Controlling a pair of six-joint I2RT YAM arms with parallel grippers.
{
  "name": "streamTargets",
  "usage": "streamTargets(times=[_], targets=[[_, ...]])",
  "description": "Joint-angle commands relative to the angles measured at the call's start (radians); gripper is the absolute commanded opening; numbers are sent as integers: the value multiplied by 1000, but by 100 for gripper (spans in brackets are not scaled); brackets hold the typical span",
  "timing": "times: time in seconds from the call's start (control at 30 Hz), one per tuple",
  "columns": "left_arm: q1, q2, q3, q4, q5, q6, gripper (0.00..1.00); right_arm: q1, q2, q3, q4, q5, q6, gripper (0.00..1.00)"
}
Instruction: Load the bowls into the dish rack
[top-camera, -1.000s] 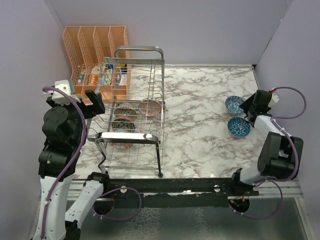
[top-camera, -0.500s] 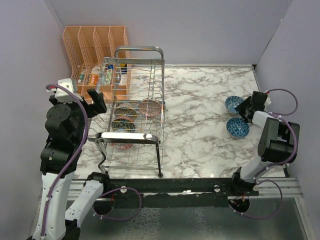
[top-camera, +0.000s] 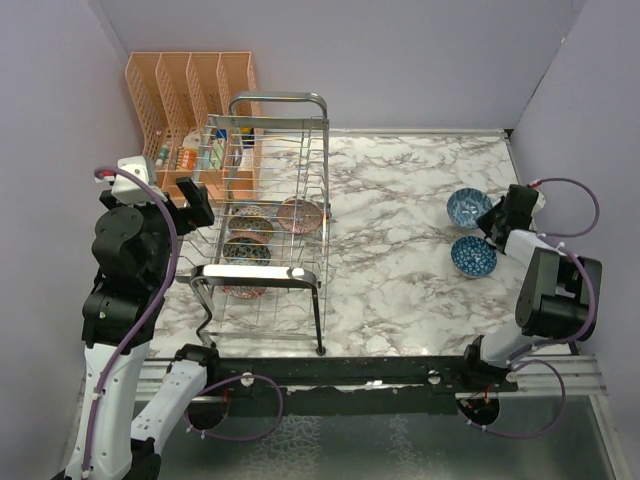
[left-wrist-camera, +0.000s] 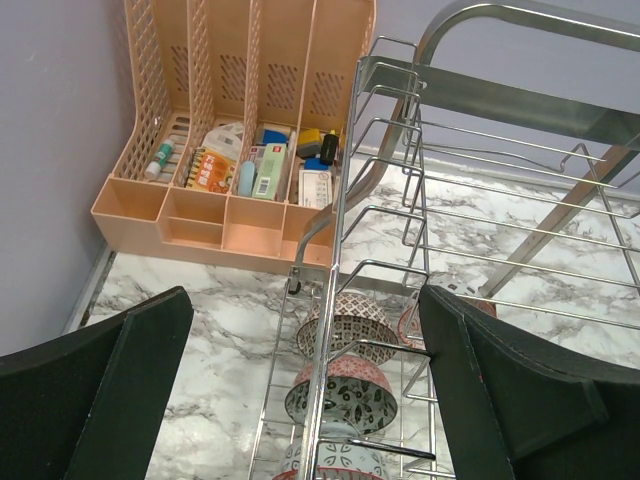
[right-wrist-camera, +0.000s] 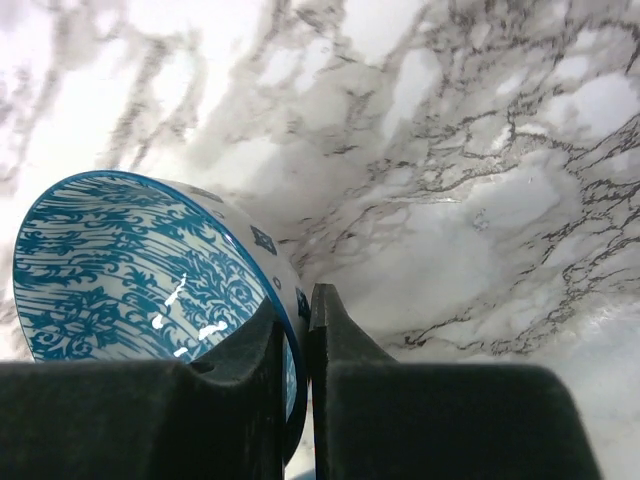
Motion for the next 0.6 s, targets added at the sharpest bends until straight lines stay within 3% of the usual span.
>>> streamTargets(times=[0.0,0.13,0.3,0.57], targets=[[-2,-4,6,2,6,-4,99,34,-177,-44,163,-47,-54,1],[-2,-7,4,3,15,-13,99,176,-293,-36,147,48,-138,1],[-2,-9,12,2,31,-36,99,501,-385,-52,159,227,-233,1],[-2,-10,56,-25,39,-53,99,869,-393,-134,398,396,-348,1]])
